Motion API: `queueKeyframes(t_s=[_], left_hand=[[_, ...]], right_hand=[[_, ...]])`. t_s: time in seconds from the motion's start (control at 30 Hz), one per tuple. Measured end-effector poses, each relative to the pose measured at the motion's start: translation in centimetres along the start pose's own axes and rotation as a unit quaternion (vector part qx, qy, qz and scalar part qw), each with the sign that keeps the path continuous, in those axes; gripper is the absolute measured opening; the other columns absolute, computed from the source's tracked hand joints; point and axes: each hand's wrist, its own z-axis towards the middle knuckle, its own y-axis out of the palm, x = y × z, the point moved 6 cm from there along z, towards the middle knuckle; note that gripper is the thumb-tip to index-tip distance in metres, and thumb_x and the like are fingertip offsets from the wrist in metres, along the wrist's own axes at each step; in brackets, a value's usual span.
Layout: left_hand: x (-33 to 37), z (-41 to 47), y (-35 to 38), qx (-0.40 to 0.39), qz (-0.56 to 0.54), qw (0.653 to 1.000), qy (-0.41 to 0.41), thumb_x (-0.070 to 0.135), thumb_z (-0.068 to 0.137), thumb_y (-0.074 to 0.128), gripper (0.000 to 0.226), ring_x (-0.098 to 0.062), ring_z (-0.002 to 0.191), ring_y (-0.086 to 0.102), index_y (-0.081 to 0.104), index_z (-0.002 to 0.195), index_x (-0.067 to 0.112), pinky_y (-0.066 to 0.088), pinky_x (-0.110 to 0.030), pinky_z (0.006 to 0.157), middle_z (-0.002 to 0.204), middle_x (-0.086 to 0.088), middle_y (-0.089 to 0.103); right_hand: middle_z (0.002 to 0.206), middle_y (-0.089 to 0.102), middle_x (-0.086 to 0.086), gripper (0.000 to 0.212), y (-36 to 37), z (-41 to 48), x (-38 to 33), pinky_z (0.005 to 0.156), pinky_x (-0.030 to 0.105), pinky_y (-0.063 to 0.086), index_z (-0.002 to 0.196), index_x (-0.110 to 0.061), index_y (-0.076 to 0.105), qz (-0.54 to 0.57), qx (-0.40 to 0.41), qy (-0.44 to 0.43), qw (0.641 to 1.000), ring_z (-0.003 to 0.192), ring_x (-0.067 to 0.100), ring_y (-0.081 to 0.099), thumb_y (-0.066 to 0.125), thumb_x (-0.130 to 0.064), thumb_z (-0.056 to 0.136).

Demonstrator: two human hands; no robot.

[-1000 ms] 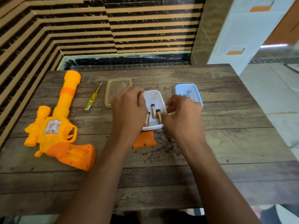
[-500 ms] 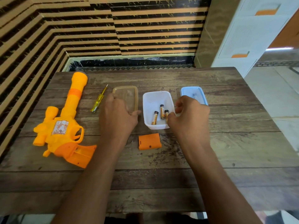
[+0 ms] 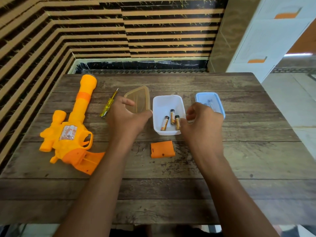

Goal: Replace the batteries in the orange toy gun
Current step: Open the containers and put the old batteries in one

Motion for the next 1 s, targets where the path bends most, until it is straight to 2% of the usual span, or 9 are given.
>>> queueKeyframes(t_s=[0.07,0.17,0.37,0.53,0.63,0.7,0.77,0.87,1.0], left_hand=[[0.2,-0.4,-0.2,-0.018,-0.050,0.999,-0.007,0.029,0.067,0.094,0.053,-0.005,0.088,0.059,0.060,0.107,0.021,0.042,-0.020,0.060,0.100,0.011,0.060],[0.4,-1.3,0.0,-0.048,-0.067,0.997,-0.001,0.035,0.060,0.098,0.054,-0.013,0.116,0.061,0.062,0.100,0.027,0.053,-0.028,0.080,0.124,0.000,0.065],[1.3,-3.0,0.9,-0.126,0.023,0.990,0.063,0.049,0.056,0.097,0.066,-0.019,0.123,0.058,0.060,0.108,0.036,0.056,-0.043,0.093,0.135,0.001,0.060],[1.5,-3.8,1.6,-0.164,0.105,0.975,0.111,0.058,0.053,0.095,0.083,-0.023,0.125,0.052,0.061,0.127,0.043,0.056,-0.045,0.097,0.126,0.006,0.042],[1.5,-3.8,1.8,-0.149,0.095,0.976,0.127,0.059,0.065,0.090,0.072,-0.020,0.115,0.057,0.067,0.129,0.035,0.057,-0.040,0.091,0.121,0.006,0.042],[1.3,-3.5,2.1,-0.141,0.066,0.979,0.135,0.057,0.077,0.082,0.053,-0.017,0.104,0.061,0.070,0.124,0.033,0.056,-0.035,0.083,0.119,0.005,0.047],[1.2,-3.0,2.3,-0.122,0.053,0.981,0.141,0.044,0.088,0.078,0.035,-0.012,0.093,0.063,0.071,0.120,0.031,0.052,-0.028,0.072,0.114,0.005,0.055],[0.9,-2.4,2.6,-0.094,0.038,0.986,0.132,0.024,0.096,0.073,0.026,-0.004,0.083,0.063,0.065,0.121,0.027,0.047,-0.019,0.058,0.099,0.010,0.064],[0.5,-1.7,3.1,-0.074,0.022,0.992,0.102,0.026,0.101,0.064,0.029,-0.001,0.078,0.062,0.060,0.128,0.018,0.042,-0.010,0.050,0.090,0.011,0.064]], right_hand=[[0.075,0.061,-0.003,0.003,0.0,0.0,0.0,0.060,0.034,0.055,0.088,-0.005,0.066,0.000,0.001,0.000,1.000,0.064,0.003,0.054,0.068,-0.003,0.088],[0.074,0.063,-0.001,0.003,0.1,0.2,0.1,0.060,0.033,0.053,0.087,-0.005,0.067,0.011,0.004,0.007,1.000,0.065,0.004,0.056,0.069,-0.005,0.090],[0.068,0.064,0.002,0.016,0.3,0.7,0.8,0.051,0.028,0.042,0.083,-0.006,0.070,0.023,0.019,0.020,0.999,0.061,0.016,0.060,0.058,0.002,0.090],[0.067,0.070,0.009,0.024,0.5,0.8,0.9,0.060,0.043,0.057,0.078,-0.002,0.071,0.063,0.014,0.009,0.998,0.063,0.028,0.069,0.053,-0.009,0.093],[0.071,0.073,0.011,0.035,1.0,0.9,1.4,0.063,0.048,0.062,0.082,-0.003,0.074,0.112,0.009,0.024,0.993,0.065,0.029,0.072,0.051,-0.027,0.094],[0.072,0.073,0.011,0.030,1.1,1.1,1.6,0.064,0.040,0.060,0.083,-0.005,0.075,0.104,0.003,0.028,0.994,0.068,0.028,0.072,0.061,-0.026,0.101],[0.076,0.075,0.011,0.022,1.3,1.1,1.7,0.057,0.027,0.047,0.089,-0.007,0.077,0.077,-0.011,0.029,0.997,0.074,0.027,0.071,0.068,-0.024,0.100],[0.078,0.074,0.011,0.019,1.4,1.1,1.5,0.054,0.026,0.033,0.093,-0.008,0.078,0.047,-0.015,0.030,0.998,0.073,0.026,0.069,0.072,-0.025,0.098],[0.078,0.074,0.009,0.018,1.6,1.0,1.1,0.059,0.029,0.048,0.092,-0.007,0.077,0.023,0.004,0.011,1.000,0.071,0.024,0.069,0.071,-0.023,0.098]])
